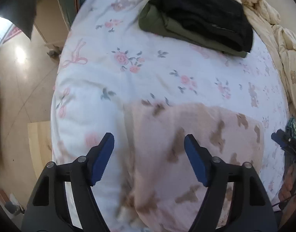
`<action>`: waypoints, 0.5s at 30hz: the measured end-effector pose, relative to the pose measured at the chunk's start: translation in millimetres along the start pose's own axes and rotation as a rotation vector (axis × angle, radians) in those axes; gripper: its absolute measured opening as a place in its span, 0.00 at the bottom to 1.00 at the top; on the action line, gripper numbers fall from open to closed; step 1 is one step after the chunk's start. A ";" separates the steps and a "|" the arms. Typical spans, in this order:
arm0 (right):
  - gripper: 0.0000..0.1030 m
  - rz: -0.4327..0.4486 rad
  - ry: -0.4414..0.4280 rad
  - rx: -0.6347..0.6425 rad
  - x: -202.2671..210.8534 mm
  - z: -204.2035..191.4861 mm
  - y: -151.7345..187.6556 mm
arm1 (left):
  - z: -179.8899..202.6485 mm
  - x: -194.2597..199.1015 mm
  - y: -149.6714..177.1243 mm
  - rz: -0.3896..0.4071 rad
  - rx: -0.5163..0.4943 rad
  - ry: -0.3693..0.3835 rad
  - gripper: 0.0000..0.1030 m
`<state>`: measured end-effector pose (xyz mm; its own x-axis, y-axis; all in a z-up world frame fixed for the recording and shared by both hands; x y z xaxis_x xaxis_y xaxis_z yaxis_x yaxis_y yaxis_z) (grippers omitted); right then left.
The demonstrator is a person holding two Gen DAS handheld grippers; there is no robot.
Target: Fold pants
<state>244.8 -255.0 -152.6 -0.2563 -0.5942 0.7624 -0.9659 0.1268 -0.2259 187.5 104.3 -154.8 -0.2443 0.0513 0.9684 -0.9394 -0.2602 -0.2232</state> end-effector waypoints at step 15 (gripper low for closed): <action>0.63 -0.143 -0.054 0.075 -68.6 20.6 -5.6 | 21.6 -41.7 -33.2 -0.012 -0.289 0.063 0.57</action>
<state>268.6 -231.3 -216.1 -0.1118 -0.6444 0.7565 -0.9863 -0.0208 -0.1634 234.0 90.0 -185.4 -0.2382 0.1145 0.9644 -0.9698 0.0257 -0.2426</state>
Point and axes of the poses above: each gripper's, at about its wrist camera, not at the fingertips, and x roughly against the way its jaws point, z to its right, y to its underside, the point moved 2 cm from there along -x, roughly the way its jaws point, and after that the axes turned 4 degrees about -y, right-handed, at the moved point
